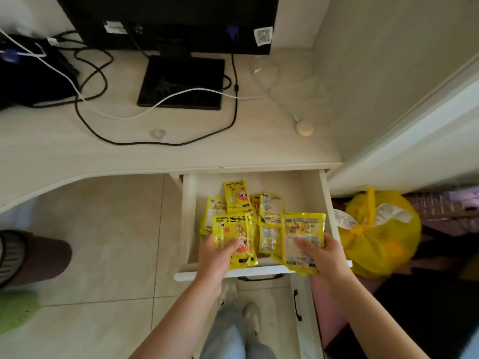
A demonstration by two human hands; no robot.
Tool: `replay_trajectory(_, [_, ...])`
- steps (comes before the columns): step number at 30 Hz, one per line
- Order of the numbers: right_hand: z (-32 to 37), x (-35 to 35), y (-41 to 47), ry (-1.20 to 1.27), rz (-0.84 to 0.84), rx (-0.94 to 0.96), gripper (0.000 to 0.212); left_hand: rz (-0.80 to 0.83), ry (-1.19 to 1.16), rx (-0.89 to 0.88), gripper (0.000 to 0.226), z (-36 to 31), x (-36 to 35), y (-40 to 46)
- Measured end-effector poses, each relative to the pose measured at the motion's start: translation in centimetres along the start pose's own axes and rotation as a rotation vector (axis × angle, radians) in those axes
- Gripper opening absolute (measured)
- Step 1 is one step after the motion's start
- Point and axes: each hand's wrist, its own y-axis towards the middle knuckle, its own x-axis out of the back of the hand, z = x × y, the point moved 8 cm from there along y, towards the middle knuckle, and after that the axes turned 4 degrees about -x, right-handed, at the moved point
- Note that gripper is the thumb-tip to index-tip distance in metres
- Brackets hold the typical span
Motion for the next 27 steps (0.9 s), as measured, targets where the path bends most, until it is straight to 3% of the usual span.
replay_trajectory(2, [0.6, 0.4, 1.5, -0.077, -0.032, 0.020, 0.015, 0.050, 0.105, 0.002, 0.071, -0.4, -1.6, 1.4])
replay_trajectory(6, [0.9, 0.9, 5.0, -0.169, -0.064, -0.001, 0.020, 0.090, 0.220, 0.046, 0.082, -0.7, -4.3, 3.8])
replay_trajectory(13, [-0.3, 0.6, 11.4, -0.209, -0.061, -0.074, 0.026, 0.053, 0.207, 0.179, 0.081, 1.1, -8.3, 7.3])
replay_trajectory(17, [-1.4, -0.6, 14.4, -0.246, 0.017, -0.116, 0.032, -0.005, 0.197, 0.172, 0.066, 1.7, -9.8, 9.0])
replay_trajectory(24, [-2.3, 0.3, 16.0, -0.336, -0.022, -0.126, 0.023, 0.002, 0.252, 0.143, 0.079, 1.6, -12.3, 10.0])
replay_trajectory(27, [-2.2, 0.4, 15.7, -0.423, 0.006, -0.117, 0.032, 0.001, 0.397, 0.074, 0.059, 0.8, -12.9, 9.6])
